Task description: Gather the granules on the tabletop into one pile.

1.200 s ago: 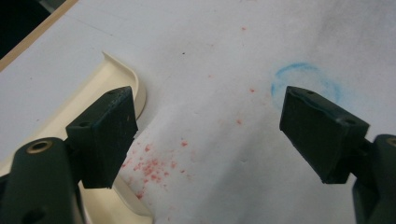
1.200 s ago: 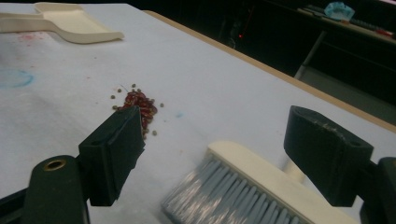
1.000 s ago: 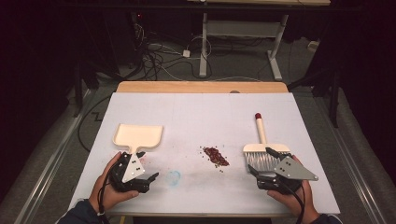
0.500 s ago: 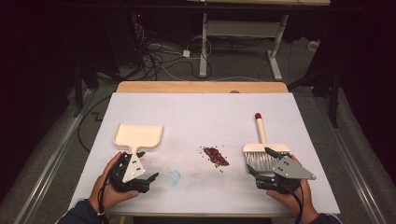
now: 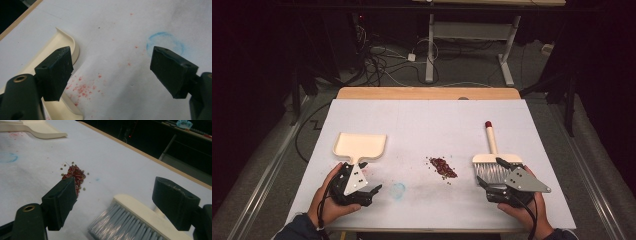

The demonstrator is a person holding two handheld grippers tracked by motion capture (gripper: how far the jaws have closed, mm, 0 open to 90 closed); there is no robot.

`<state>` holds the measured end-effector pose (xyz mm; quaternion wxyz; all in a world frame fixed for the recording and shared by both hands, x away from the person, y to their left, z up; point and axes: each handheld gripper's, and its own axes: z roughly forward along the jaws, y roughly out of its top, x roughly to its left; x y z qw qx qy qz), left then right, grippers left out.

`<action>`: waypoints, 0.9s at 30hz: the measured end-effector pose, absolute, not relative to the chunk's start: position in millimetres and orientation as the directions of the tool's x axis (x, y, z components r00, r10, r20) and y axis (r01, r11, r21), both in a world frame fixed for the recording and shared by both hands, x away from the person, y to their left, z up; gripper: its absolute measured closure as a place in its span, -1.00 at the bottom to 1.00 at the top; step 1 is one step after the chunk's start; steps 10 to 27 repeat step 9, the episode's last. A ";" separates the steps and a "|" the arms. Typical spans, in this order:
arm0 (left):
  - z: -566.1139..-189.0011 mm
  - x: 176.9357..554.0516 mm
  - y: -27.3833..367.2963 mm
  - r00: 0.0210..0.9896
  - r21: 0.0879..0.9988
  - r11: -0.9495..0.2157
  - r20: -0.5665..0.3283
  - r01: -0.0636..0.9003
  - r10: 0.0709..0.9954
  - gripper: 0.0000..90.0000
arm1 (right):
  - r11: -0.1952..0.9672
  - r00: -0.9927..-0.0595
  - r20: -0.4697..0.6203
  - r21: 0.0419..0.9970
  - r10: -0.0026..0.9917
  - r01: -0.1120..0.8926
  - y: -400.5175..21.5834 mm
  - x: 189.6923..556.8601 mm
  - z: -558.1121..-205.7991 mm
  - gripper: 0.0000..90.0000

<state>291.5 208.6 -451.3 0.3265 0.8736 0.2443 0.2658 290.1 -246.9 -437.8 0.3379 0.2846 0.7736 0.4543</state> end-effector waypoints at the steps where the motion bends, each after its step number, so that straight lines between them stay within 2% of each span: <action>1: -451.3 291.7 208.7 0.739 0.701 -0.667 0.305 0.253 0.601 -0.61 | 0.424 -0.610 -0.264 0.896 0.748 0.132 -247.0 290.3 -437.8 -0.55; 27: -450.2 293.4 210.0 0.738 0.703 -0.666 0.307 0.250 0.601 -0.61 | 0.437 -0.609 -0.274 0.890 0.744 0.134 -245.0 291.2 -439.2 -0.55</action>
